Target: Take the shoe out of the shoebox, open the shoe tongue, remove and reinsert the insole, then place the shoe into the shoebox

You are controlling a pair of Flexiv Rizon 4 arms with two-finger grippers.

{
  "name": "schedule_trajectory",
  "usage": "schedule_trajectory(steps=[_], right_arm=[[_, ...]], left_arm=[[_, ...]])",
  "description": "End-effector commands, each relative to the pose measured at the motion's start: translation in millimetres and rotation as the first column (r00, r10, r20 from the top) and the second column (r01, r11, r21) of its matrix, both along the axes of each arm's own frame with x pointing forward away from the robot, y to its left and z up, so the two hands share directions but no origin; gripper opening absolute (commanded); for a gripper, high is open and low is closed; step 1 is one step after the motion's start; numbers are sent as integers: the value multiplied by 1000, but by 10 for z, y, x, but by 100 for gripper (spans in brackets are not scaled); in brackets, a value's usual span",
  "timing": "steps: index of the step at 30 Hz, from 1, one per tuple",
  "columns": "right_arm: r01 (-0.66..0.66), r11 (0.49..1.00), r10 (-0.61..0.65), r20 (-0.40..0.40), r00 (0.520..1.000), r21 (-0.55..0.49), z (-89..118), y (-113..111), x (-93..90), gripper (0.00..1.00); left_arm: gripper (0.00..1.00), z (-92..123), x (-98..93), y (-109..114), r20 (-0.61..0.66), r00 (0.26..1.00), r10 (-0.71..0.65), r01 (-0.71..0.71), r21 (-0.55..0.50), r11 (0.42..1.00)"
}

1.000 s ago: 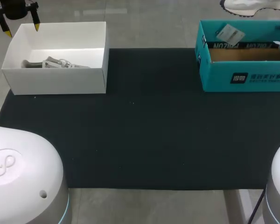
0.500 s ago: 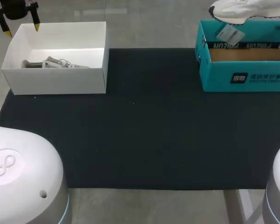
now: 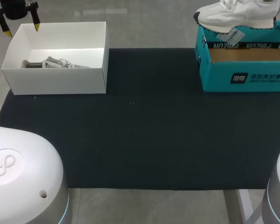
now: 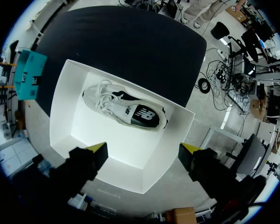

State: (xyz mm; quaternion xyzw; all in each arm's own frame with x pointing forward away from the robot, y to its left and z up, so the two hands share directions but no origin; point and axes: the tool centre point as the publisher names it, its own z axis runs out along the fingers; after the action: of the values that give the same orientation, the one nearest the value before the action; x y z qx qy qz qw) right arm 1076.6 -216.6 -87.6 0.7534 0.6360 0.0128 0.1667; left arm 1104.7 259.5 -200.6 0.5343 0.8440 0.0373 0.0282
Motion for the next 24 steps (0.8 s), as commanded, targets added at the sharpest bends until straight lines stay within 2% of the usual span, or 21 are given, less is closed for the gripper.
schedule_trajectory(steps=[1, 6, 16, 18, 24], right_arm=[[-28, 998, 36, 143, 989, -56, -50, 188, -319, 0], [-18, 998, 28, 154, 988, -66, -125, 322, -526, 0], [-26, 999, 29, 140, 990, -25, -202, 783, -970, 0], [-24, 998, 31, 127, 991, -54, -245, 862, -1047, 0], [-15, 999, 21, 120, 993, -51, -331, 1121, -1287, 0]], left_arm=[[100, 2, -2, 3, 0, 1000, -1, 1, 2, 1000], [100, 2, -2, 3, 0, 1000, -1, 1, 2, 1000], [100, 2, -2, 3, 0, 1000, -1, 1, 2, 1000], [100, 2, -2, 3, 0, 1000, -1, 1, 2, 1000], [100, 2, -2, 3, 0, 1000, -1, 1, 2, 1000]])
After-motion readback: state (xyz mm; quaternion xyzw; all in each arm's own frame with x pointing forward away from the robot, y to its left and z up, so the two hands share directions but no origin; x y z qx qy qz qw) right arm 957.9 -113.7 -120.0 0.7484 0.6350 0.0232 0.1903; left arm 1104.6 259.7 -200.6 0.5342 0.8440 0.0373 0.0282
